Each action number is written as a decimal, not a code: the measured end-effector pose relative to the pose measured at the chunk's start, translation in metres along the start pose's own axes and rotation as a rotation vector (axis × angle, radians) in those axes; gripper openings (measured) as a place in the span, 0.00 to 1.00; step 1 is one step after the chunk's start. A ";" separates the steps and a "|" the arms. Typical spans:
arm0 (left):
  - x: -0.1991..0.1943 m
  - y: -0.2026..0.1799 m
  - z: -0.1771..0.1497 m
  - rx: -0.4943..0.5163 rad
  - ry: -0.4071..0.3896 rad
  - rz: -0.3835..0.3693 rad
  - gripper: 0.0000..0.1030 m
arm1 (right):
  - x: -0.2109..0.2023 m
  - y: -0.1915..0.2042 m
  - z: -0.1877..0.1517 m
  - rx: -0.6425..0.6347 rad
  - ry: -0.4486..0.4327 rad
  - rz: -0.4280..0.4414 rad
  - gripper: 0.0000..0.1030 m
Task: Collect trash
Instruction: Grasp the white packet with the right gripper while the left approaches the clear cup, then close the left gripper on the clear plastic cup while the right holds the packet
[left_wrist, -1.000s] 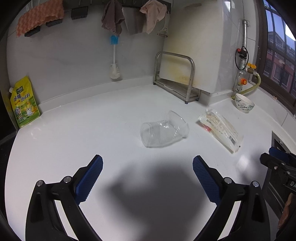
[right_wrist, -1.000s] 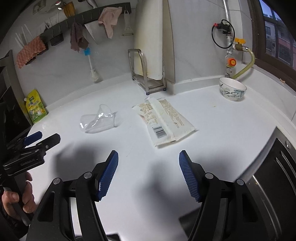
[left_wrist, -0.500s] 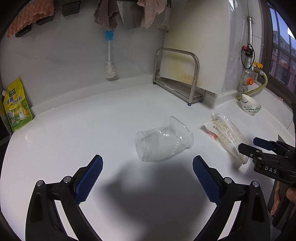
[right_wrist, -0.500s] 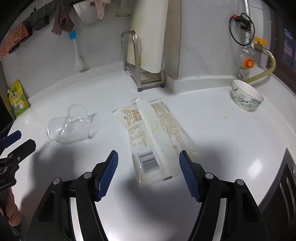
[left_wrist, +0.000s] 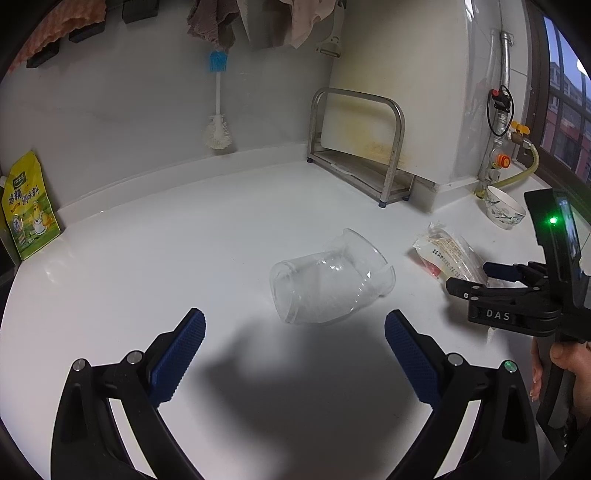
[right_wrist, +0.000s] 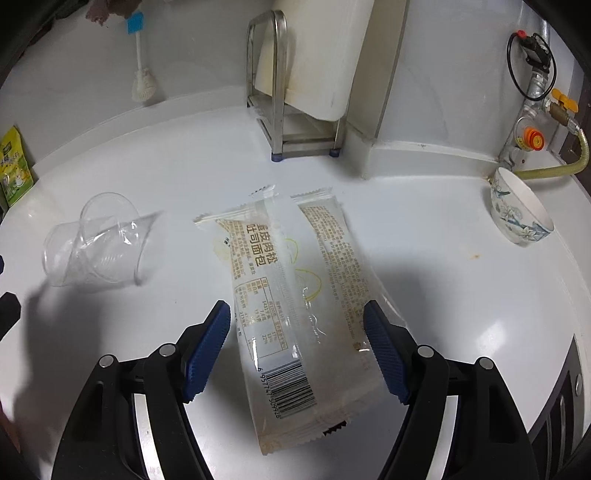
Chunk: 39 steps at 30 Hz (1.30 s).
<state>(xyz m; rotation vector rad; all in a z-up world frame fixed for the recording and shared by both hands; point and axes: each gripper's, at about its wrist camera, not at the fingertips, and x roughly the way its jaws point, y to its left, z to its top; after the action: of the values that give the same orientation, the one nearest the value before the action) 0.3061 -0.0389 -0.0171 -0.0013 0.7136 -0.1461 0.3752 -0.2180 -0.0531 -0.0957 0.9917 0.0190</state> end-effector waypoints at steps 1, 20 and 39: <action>0.001 0.001 0.000 -0.001 0.000 0.001 0.93 | 0.002 0.000 0.000 0.006 0.008 0.007 0.69; 0.009 -0.016 0.015 -0.015 -0.003 0.032 0.93 | -0.012 -0.010 -0.011 0.099 -0.028 0.045 0.18; 0.061 -0.043 0.037 -0.086 0.041 0.184 0.93 | -0.040 -0.038 -0.020 0.215 -0.140 0.167 0.17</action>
<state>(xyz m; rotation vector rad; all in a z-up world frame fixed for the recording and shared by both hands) 0.3701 -0.0910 -0.0269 -0.0149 0.7565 0.0607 0.3387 -0.2569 -0.0279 0.1838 0.8540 0.0711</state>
